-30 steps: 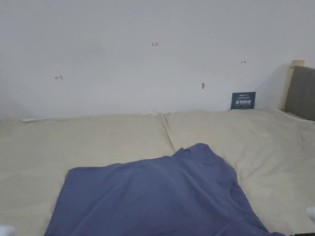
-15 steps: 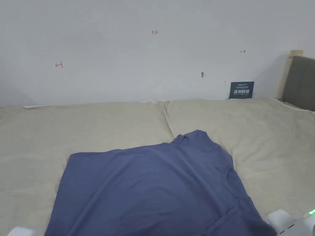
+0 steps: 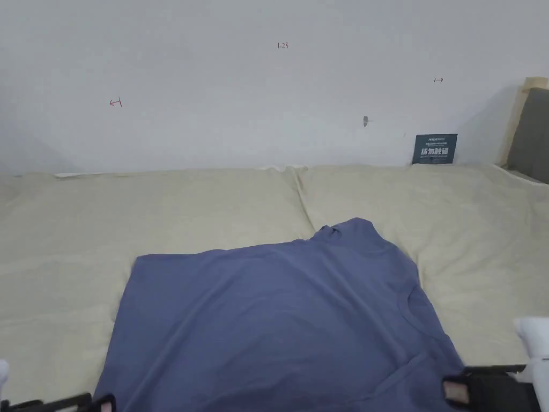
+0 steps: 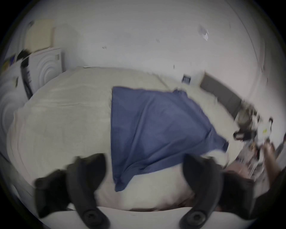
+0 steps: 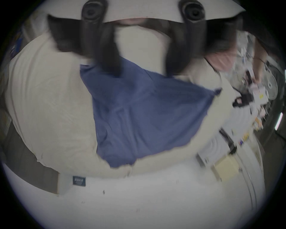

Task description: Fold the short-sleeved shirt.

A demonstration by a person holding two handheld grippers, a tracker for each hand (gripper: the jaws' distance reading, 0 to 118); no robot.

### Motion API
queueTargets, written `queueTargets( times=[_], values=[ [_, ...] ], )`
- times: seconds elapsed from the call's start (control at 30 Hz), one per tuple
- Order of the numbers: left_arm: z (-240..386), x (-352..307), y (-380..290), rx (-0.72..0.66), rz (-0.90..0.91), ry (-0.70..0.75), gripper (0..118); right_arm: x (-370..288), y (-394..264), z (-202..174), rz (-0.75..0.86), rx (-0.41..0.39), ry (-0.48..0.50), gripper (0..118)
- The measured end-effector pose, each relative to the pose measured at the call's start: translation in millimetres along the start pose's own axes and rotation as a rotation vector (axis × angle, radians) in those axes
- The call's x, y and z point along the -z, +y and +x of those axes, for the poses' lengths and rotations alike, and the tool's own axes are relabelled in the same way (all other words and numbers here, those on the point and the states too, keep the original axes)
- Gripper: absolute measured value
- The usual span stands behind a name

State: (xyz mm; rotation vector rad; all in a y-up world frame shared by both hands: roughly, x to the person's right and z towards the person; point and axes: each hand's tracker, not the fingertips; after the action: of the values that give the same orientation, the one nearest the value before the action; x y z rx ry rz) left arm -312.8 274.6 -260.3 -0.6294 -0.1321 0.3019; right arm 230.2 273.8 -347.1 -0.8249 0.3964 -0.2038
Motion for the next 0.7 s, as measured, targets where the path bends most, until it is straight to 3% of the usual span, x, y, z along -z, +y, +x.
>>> queueTargets(
  times=[0.03, 0.07, 0.1, 0.2, 0.3, 0.37, 0.5, 0.53, 0.6, 0.63, 0.7],
  values=[
    [5.1, -7.5, -1.7, -0.041, 0.05, 0.028, 0, -5.3, -0.5, -8.4, 0.038, 0.03, 0.008, 0],
    [3.2, -8.4, -1.7, -0.049, 0.106, 0.089, 0, -6.5, -2.4, -10.6, 0.075, 0.04, 0.005, 0],
    [7.7, -19.0, -7.9, -0.043, 0.105, 0.243, 0, -7.3, -3.6, -13.0, 0.106, 0.052, 0.031, 0],
    [2.7, -23.9, -6.6, -0.02, 0.132, 0.198, 0, -12.6, -6.4, -27.7, 0.186, 0.001, 0.018, 0],
    [0.9, -20.5, -3.5, 0.003, 0.096, 0.257, 0, -13.8, -6.8, -34.9, 0.185, 0.024, 0.053, 0],
    [-9.1, -8.7, -4.8, 0.07, -0.04, 0.334, 0, -10.0, -7.3, -35.8, 0.158, 0.035, 0.066, 0],
    [-23.9, 21.9, -12.5, -0.003, -0.137, 0.285, 1, -5.9, -9.9, -44.5, 0.143, -0.032, 0.028, 0],
    [-28.5, 31.8, -13.0, -0.007, -0.155, 0.276, 26, -3.5, -10.5, -44.2, 0.135, -0.034, 0.03, 0],
    [-27.2, 49.6, -18.5, 0.013, -0.19, 0.29, 100, -1.5, -10.9, -49.0, 0.117, -0.027, 0.051, 0],
    [-29.9, 60.9, -21.0, 0.029, -0.217, 0.294, 118, 1.0, -12.1, -47.6, 0.107, -0.017, 0.064, 0],
    [-35.3, 72.6, -21.7, 0.056, -0.209, 0.307, 116, 4.1, -12.5, -49.1, 0.088, -0.011, 0.069, 0]
  ],
)
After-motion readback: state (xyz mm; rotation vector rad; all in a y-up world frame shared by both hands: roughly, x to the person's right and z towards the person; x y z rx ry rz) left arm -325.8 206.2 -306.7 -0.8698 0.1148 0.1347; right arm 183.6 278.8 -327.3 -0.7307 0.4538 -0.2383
